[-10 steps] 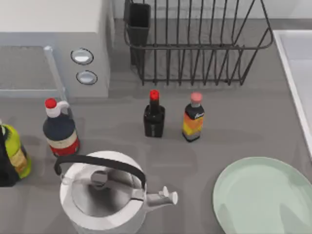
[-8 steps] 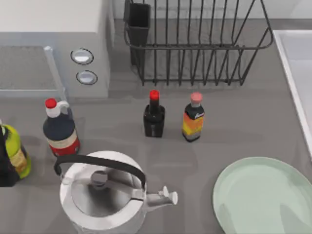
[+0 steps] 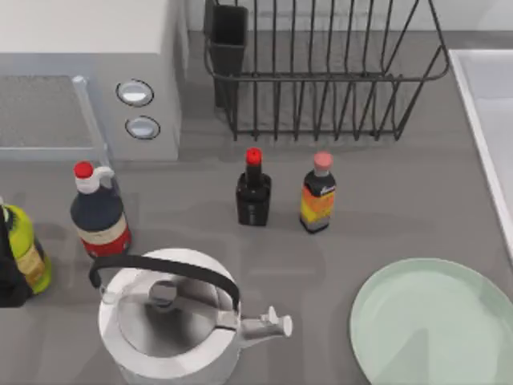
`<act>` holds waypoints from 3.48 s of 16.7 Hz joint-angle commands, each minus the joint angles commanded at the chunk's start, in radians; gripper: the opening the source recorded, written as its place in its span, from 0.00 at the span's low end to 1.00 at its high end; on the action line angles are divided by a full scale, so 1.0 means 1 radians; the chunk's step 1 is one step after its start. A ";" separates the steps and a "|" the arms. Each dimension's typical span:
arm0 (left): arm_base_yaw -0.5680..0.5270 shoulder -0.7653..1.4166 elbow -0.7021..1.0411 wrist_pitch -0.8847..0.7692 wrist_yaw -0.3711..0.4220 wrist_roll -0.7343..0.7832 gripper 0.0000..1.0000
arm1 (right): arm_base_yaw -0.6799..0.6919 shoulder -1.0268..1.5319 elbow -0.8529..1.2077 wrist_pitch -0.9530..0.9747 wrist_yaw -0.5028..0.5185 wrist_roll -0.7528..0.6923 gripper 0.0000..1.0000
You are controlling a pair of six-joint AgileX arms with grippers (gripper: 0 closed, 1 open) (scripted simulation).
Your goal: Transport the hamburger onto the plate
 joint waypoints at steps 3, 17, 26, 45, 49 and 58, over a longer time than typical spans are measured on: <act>0.000 0.000 0.000 0.000 0.000 0.000 1.00 | -0.021 0.256 0.139 -0.190 0.001 -0.068 1.00; 0.000 0.000 0.000 0.000 0.000 0.000 1.00 | -0.077 0.922 0.497 -0.679 0.002 -0.245 1.00; 0.000 0.000 0.000 0.000 0.000 0.000 1.00 | -0.074 1.029 0.386 -0.455 0.002 -0.241 1.00; 0.000 0.000 0.000 0.000 0.000 0.000 1.00 | -0.075 1.130 0.291 -0.266 0.002 -0.240 0.25; 0.000 0.000 0.000 0.000 0.000 0.000 1.00 | -0.075 1.130 0.291 -0.266 0.002 -0.240 0.00; 0.000 0.000 0.000 0.000 0.000 0.000 1.00 | -0.079 1.053 0.341 -0.366 -0.012 -0.245 0.00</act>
